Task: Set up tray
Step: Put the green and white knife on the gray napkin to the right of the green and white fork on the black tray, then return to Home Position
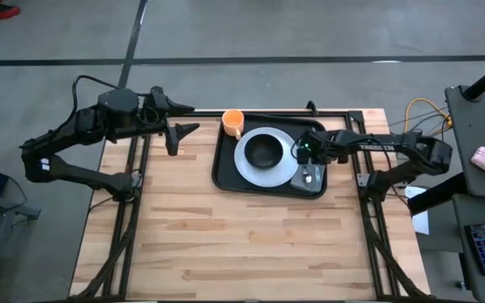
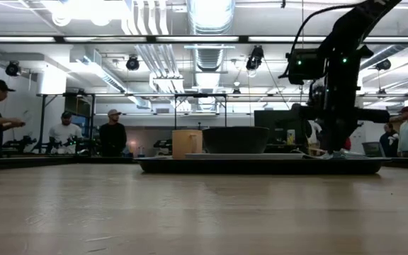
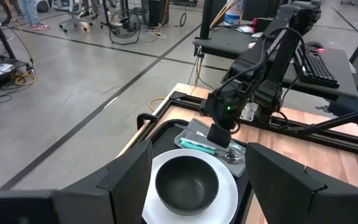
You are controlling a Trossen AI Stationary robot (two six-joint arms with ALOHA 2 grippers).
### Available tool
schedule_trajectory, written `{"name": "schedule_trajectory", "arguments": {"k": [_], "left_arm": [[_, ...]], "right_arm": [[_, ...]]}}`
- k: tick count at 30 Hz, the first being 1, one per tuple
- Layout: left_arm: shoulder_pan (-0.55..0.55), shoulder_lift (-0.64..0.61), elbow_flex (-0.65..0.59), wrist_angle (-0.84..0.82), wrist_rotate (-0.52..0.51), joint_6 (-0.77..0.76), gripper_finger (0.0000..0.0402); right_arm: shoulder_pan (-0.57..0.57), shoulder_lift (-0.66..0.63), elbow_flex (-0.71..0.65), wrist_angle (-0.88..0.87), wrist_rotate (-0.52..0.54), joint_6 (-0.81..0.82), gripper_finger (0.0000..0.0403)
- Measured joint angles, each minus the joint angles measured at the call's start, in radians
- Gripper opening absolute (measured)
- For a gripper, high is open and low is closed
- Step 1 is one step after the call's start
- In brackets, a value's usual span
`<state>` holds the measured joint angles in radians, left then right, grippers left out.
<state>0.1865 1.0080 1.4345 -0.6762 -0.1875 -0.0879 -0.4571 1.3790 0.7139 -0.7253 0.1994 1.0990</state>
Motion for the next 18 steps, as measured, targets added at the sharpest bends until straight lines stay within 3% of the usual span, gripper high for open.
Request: {"name": "schedule_trajectory", "arguments": {"k": [7,12,18], "left_arm": [[0.000,0.000,0.000,0.000,0.001,0.000,0.0237],[0.000,0.000,0.000,0.000,0.001,0.000,0.0237],[0.000,-0.004,0.000,0.000,0.002,0.000,0.0237]], "right_arm": [[0.000,0.043,-0.001,-0.002,-0.013,0.028,0.0025],[0.001,-0.007,-0.001,-0.003,-0.036,0.001,0.0096],[0.013,-0.153,0.000,0.000,-0.016,-0.012,0.0183]]}}
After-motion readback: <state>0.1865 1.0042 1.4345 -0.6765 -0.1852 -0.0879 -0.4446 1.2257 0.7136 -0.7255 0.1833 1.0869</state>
